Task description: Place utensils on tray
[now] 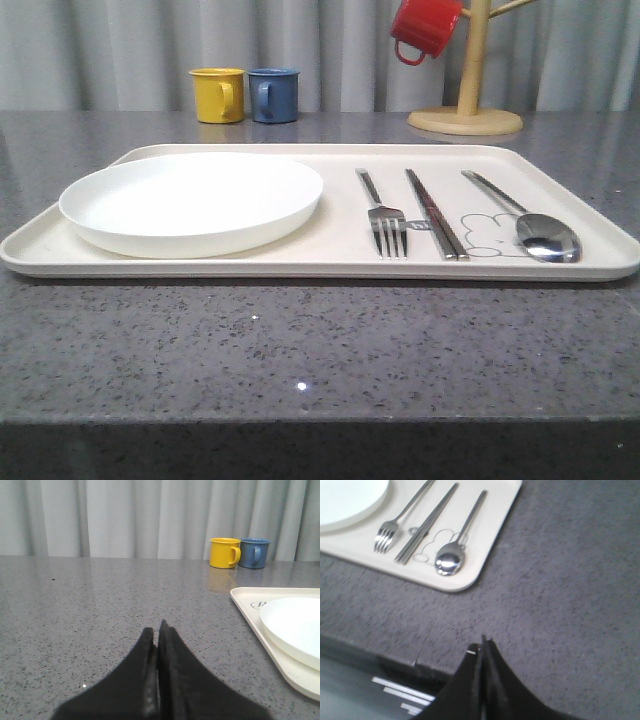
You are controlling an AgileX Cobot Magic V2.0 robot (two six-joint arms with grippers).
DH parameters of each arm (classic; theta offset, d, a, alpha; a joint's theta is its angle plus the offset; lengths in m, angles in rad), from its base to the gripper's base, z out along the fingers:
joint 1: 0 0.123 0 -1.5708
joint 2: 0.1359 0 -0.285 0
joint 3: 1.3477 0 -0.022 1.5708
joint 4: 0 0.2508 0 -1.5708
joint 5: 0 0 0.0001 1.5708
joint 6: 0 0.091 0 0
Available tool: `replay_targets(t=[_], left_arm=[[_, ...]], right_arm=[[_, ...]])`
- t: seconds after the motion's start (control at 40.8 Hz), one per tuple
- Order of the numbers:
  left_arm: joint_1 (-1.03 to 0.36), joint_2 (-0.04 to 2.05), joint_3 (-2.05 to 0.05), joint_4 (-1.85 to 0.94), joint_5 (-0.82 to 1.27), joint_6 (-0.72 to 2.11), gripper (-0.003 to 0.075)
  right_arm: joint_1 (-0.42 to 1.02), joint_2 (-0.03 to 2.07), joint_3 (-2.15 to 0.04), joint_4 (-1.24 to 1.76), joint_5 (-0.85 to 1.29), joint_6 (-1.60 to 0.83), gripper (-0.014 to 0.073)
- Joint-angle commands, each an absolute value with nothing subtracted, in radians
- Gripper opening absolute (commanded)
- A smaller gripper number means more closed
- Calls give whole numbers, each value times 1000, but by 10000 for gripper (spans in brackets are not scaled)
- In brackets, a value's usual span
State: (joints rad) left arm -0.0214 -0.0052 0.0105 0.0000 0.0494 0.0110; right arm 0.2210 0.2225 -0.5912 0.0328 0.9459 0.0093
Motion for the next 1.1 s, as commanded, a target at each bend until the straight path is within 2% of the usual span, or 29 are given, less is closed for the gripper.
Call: replay_targets(t=[0.0,0.221,0.49,1.078], left_arm=[[-25,-30,7,-11,-33,0,-18],[-25,-30,7,-11,-33,0,-18],[-25,-30,7,-11,-35,0,-18],[-25,-30,7,-11,-35,0,-18]], right_arm=[[159,177,-519,24,683,7,-122],[88,31,-212,24,252,7,-122],[37,-28,31,24,-55,7,-122],[27,-28,26,17,-60,17,-122]])
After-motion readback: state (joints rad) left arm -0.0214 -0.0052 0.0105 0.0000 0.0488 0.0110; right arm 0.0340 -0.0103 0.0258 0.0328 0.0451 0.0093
